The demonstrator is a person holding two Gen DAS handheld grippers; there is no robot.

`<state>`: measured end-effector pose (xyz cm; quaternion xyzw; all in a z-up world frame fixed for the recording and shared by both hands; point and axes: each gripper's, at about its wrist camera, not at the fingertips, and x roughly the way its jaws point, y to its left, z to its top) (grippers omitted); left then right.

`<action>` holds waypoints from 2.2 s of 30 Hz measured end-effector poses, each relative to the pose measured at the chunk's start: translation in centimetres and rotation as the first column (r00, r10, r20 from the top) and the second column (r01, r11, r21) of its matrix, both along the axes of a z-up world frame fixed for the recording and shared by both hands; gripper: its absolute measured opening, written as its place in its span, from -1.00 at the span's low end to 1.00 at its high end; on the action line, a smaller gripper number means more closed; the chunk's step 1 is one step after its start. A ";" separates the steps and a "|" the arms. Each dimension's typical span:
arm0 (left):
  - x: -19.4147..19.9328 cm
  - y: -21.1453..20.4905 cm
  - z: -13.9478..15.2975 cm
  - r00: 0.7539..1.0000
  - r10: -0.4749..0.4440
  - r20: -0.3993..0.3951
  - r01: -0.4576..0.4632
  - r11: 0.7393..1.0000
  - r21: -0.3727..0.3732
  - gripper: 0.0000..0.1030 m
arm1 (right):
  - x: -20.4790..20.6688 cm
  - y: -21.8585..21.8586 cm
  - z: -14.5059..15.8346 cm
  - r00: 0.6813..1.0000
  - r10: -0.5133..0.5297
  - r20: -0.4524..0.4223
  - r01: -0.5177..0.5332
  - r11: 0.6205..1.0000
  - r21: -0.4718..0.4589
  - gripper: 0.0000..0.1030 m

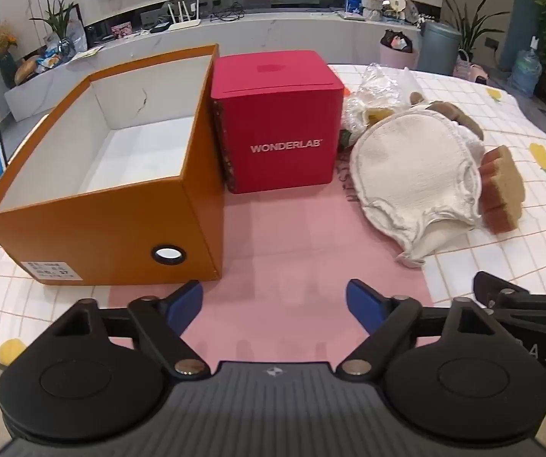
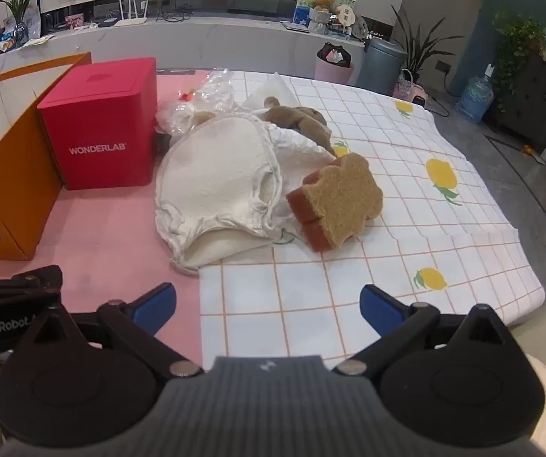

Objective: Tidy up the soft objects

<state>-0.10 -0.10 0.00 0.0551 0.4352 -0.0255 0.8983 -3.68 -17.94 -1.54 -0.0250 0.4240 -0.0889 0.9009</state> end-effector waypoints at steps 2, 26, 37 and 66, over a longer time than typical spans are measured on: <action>-0.2 -0.4 0.0 1.000 0.000 0.012 -0.001 1.000 0.026 0.79 | 0.1 0.2 -0.1 1.000 0.000 -0.004 0.000 1.000 -0.008 0.95; -0.1 0.2 0.0 1.000 -0.001 -0.007 0.001 0.999 -0.035 0.81 | -0.1 0.2 -0.1 1.000 0.017 0.001 -0.017 1.000 0.003 0.95; -0.1 0.2 0.2 1.000 -0.004 -0.003 0.003 0.999 -0.040 0.81 | -0.1 0.2 -0.1 1.000 0.014 0.000 -0.014 1.000 0.002 0.95; 0.1 0.5 0.0 1.000 -0.003 -0.023 0.001 0.998 -0.058 0.81 | 0.0 0.1 -0.5 1.000 0.016 -0.009 -0.016 1.000 -0.003 0.95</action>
